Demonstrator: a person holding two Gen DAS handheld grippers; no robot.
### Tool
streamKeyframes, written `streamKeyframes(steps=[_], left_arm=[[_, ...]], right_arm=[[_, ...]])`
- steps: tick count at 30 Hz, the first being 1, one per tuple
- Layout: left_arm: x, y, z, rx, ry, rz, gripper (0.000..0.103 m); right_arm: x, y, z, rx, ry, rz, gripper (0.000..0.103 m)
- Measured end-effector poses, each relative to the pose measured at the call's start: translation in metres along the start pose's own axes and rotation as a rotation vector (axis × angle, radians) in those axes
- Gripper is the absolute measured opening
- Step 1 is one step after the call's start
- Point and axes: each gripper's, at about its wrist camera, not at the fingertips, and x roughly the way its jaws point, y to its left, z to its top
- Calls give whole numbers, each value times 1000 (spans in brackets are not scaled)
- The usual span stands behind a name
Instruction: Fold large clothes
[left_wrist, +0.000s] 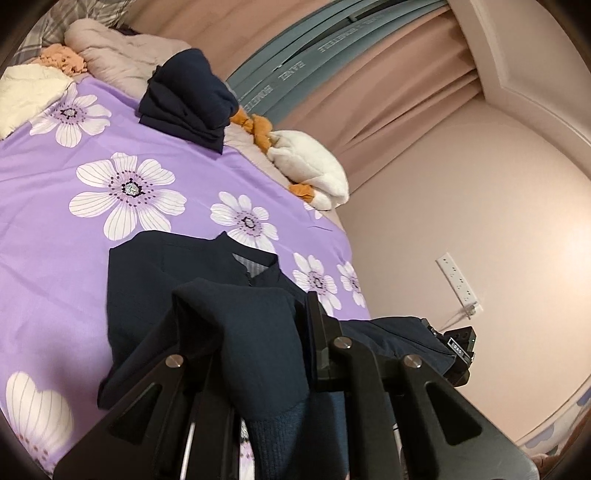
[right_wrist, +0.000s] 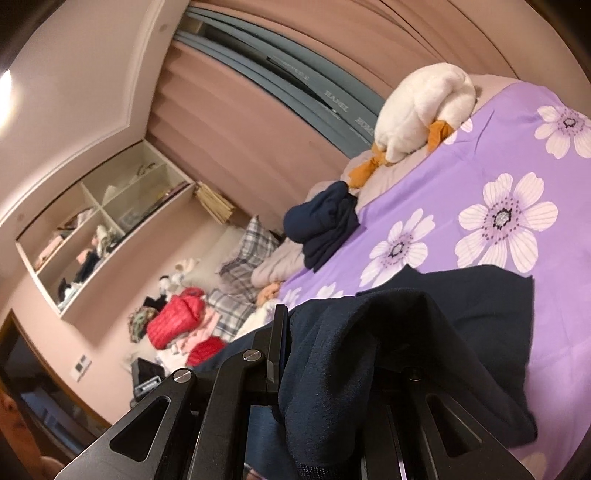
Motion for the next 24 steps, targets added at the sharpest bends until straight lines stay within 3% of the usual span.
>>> streamKeyframes(steps=[5,24], left_arm=[[33,21,19,-45,37,30,12],[187,126,68,-326,235,264,15]], right_arm=[[21,-17,11,27,26,-36,12],[114,-118,34,234,159,-257,12]])
